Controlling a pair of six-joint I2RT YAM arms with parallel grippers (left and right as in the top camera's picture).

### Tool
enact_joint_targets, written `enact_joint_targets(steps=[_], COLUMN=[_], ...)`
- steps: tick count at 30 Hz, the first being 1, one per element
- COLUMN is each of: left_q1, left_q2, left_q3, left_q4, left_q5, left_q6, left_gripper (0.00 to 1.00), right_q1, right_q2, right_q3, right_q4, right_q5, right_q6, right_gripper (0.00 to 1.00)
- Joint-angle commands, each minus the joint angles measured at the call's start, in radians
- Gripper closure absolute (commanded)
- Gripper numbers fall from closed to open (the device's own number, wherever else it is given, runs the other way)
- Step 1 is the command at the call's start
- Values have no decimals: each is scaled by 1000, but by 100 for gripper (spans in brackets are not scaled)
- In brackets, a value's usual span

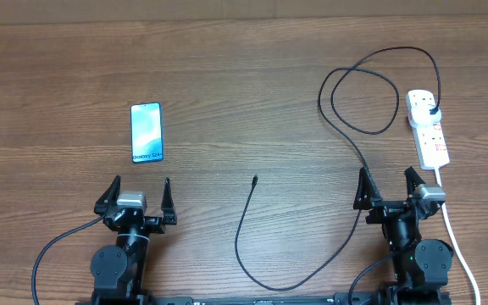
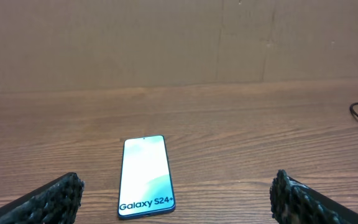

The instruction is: Plug charger to phone and switch on socket

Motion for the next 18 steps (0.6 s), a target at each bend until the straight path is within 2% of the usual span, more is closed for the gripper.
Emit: enact_joint_targets(steps=[1, 9, 13, 18], left_q1=[6, 6, 6, 6], left_q2=[-10, 46, 135, 276], left_q3=[3, 115, 208, 330], left_q4=[0, -58, -88, -90], left_q5=[13, 23, 38, 38], left_q6=[16, 21, 68, 71], left_gripper=[1, 0, 0, 0], right_q1=[-3, -3, -3, -3], right_q2=[-11, -10, 2, 56], right_q3=[-10, 37, 67, 139], right_q4=[4, -2, -23, -65], right_q5=[-2, -2, -2, -11], right_q6=[-2, -9, -9, -9], right_gripper=[0, 0, 0, 0])
